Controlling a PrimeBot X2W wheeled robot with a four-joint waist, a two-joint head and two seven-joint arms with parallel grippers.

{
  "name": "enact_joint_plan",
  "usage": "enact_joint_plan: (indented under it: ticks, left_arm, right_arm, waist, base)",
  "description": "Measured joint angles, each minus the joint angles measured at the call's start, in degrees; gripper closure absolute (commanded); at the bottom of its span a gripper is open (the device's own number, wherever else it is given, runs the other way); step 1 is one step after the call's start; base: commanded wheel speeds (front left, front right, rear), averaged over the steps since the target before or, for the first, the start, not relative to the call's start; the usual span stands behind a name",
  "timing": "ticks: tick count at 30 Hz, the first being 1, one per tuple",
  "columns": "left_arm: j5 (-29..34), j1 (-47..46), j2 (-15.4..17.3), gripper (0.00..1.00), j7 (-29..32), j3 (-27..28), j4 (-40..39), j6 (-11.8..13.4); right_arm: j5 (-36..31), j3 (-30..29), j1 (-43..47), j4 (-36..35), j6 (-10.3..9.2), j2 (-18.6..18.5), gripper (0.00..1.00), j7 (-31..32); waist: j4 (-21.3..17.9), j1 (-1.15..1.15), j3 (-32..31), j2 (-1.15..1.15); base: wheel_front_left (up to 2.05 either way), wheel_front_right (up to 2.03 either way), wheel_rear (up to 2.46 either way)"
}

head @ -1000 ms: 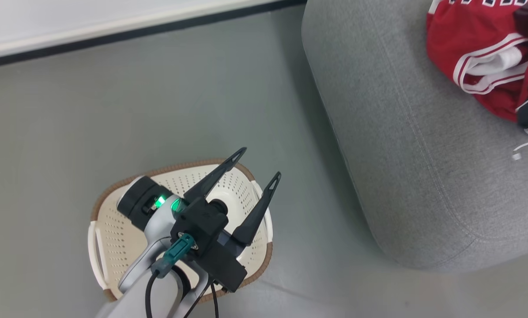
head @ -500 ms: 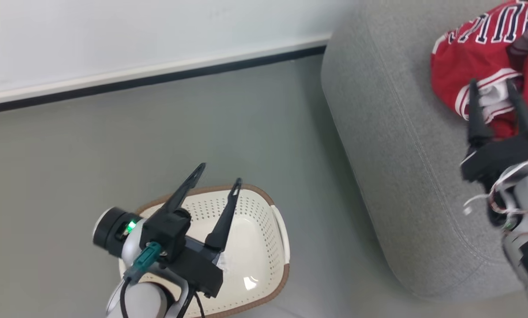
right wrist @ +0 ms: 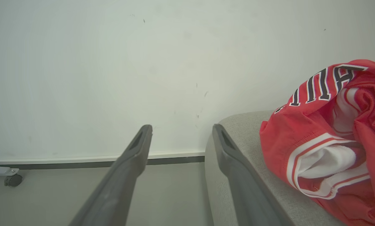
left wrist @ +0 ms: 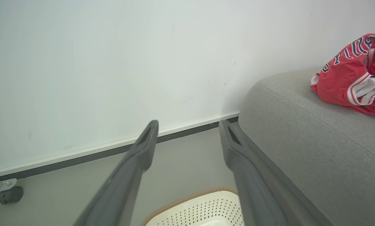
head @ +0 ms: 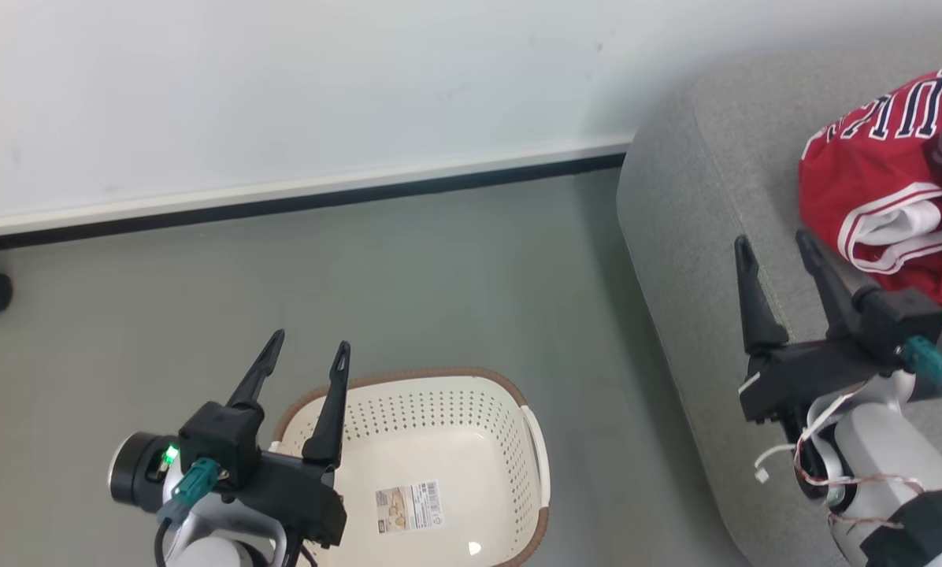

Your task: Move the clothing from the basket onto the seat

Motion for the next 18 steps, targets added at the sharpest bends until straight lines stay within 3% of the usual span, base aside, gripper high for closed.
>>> enact_joint_plan:
  ticks: [18]
  left_arm:
    - [-2.2, 5.5, -1.2, 0.0, -1.7, 5.2, 2.3, 1.7]
  right_arm:
    - [-1.9, -0.4, 10.0, -4.8, -1.27, -0.1, 0.0, 0.0]
  waist:
    - [4.0, 0.0, -5.9, 0.0]
  base:
    - [0.0, 0.0, 0.0]
